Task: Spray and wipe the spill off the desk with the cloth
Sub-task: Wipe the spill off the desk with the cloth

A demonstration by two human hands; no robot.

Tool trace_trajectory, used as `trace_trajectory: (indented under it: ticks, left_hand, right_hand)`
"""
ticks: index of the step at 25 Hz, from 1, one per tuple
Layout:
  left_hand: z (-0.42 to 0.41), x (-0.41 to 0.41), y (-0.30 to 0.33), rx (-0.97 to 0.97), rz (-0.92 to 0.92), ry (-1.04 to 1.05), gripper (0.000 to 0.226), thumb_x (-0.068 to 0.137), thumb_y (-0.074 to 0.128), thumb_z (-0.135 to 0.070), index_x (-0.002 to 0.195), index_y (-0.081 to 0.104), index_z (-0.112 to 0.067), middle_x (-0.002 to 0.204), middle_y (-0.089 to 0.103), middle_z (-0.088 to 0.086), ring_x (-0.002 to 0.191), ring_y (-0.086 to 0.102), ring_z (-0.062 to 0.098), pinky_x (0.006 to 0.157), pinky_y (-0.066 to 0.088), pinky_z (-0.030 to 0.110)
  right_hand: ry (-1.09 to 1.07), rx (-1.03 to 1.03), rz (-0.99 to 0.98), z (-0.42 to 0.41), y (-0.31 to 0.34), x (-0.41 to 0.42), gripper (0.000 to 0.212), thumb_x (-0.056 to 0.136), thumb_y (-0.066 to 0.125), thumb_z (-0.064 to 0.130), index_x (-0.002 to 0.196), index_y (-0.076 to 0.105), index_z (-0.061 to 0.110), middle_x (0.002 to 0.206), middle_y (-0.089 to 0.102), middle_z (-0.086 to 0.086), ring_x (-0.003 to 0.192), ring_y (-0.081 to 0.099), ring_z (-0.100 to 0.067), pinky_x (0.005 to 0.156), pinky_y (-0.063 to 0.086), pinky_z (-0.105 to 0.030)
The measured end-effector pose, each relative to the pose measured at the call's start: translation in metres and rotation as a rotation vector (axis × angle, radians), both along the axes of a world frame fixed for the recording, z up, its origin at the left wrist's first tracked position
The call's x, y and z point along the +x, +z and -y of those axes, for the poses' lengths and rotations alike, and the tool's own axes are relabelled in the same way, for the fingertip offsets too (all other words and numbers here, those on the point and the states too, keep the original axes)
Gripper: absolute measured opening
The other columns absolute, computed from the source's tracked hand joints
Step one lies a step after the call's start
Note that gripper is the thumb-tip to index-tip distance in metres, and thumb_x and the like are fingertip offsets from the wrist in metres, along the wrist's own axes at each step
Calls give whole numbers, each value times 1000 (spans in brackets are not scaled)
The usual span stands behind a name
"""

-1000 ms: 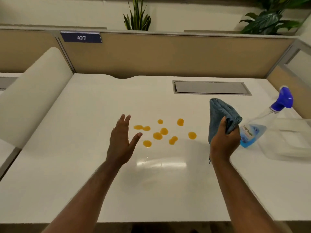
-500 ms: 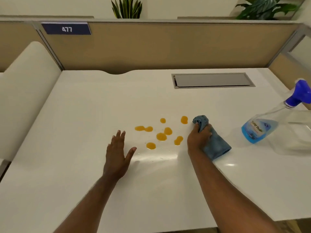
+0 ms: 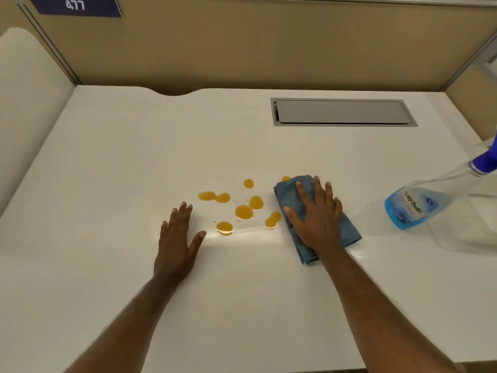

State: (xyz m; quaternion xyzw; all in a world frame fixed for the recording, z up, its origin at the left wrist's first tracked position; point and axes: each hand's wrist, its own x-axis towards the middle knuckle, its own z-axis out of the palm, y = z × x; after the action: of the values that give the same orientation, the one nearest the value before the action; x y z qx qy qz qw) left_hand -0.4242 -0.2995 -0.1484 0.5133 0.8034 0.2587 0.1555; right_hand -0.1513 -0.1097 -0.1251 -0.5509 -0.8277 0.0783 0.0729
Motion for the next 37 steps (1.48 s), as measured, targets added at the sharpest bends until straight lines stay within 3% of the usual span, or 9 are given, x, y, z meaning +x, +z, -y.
trace_trajectory:
  ticks: [3, 7, 12, 15, 23, 30, 37]
  left_hand:
    - [1, 2, 2, -4, -19, -3, 68, 94, 22, -58, 154, 9, -29, 162, 8, -12, 148, -4, 1, 119, -7, 25]
    - [1, 3, 4, -7, -36, -6, 69, 94, 20, -59, 154, 11, -27, 162, 11, -9, 148, -3, 1, 120, -4, 27]
    - [0, 5, 6, -12, -49, -7, 72, 92, 13, -67, 153, 4, -30, 162, 10, -10, 148, -3, 0, 119, -6, 24]
    - [0, 5, 7, -17, -53, -1, 73, 92, 11, -69, 153, 4, -30, 162, 11, -10, 148, -2, 2, 119, -7, 23]
    - [1, 5, 7, -13, -60, -2, 73, 93, 12, -67, 154, 2, -29, 162, 11, -8, 149, -1, 3, 119, -6, 24]
    - [0, 6, 6, -7, -65, 14, 77, 91, 10, -70, 154, 7, -25, 161, 12, -8, 148, 0, 2, 120, -6, 24]
    - [0, 6, 6, -7, -77, -5, 77, 92, 12, -68, 155, 7, -23, 161, 12, -9, 149, 1, 4, 120, -4, 26]
  right_hand:
    - [106, -66, 123, -12, -17, 16, 85, 79, 19, 84, 149, -9, 44, 163, -6, -2, 149, -2, -34, 116, 7, -61]
    - [57, -53, 72, -11, -25, 11, 83, 80, 19, 83, 149, -6, 45, 164, -2, -2, 149, 1, -34, 115, 5, -62]
    - [-232, -20, 48, -18, -25, 4, 76, 90, 26, 69, 153, 3, 34, 162, 10, -9, 147, 11, -39, 112, 14, -65]
    - [-301, -42, 36, -31, -24, -2, 74, 91, 25, 66, 153, 3, 33, 162, 11, -10, 145, 15, -41, 110, 21, -64]
    - [-215, -129, 17, -51, -18, -47, 60, 97, 26, 56, 151, 7, 40, 163, 7, -3, 146, 10, -40, 109, 16, -66]
    - [172, -121, 35, -5, -12, -137, 61, 95, 31, 57, 150, 12, 41, 162, 11, -3, 145, 11, -40, 109, 15, -63]
    - [-25, -84, 53, -24, -14, -87, 57, 95, 35, 51, 149, 20, 40, 162, 14, -1, 147, 13, -34, 110, 20, -59]
